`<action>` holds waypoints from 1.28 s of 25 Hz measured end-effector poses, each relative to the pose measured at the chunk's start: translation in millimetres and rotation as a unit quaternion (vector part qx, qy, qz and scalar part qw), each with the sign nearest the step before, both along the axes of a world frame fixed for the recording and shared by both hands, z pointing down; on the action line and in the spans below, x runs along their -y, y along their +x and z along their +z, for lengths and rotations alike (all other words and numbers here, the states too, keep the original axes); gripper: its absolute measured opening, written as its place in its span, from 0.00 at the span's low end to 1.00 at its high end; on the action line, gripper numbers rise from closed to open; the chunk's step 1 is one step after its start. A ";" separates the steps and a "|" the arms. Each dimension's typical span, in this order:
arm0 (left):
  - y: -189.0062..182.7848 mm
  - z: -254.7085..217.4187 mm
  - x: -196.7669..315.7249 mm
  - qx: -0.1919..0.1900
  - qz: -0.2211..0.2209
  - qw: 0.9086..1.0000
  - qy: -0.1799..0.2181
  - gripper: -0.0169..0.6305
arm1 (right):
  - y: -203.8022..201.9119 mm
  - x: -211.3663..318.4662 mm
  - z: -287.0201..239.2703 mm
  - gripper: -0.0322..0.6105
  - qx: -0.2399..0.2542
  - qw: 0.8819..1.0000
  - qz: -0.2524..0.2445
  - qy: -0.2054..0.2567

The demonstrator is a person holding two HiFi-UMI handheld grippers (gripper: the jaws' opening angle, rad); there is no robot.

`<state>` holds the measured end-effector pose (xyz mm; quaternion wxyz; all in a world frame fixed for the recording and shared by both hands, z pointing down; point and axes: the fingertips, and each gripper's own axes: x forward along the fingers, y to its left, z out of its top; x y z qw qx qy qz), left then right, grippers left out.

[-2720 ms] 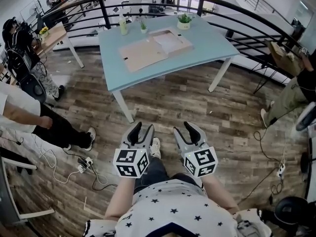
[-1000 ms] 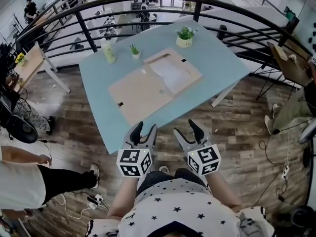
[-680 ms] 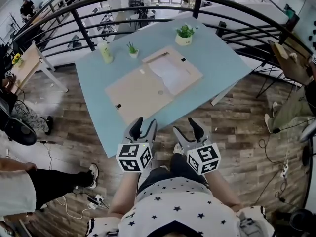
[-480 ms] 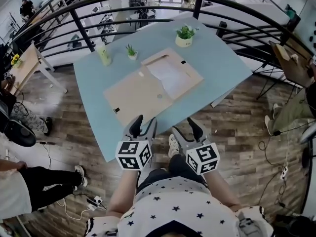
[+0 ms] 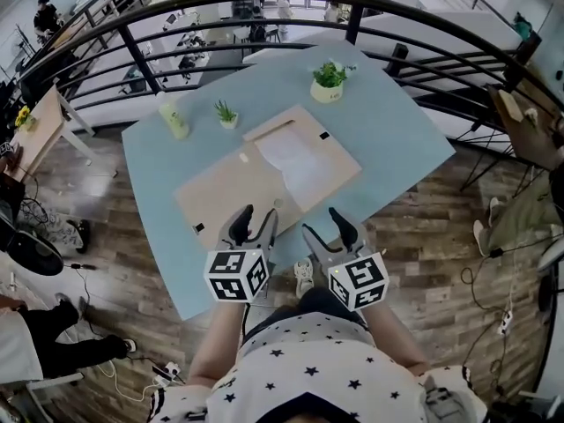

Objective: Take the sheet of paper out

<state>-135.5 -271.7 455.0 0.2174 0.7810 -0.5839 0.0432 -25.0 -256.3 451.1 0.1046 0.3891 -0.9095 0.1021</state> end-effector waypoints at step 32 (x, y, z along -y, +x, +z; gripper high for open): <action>17.5 87.2 173.8 0.027 -0.028 0.994 -0.104 0.33 | 13.6 154.2 27.5 0.44 -0.018 0.998 -0.038 -0.048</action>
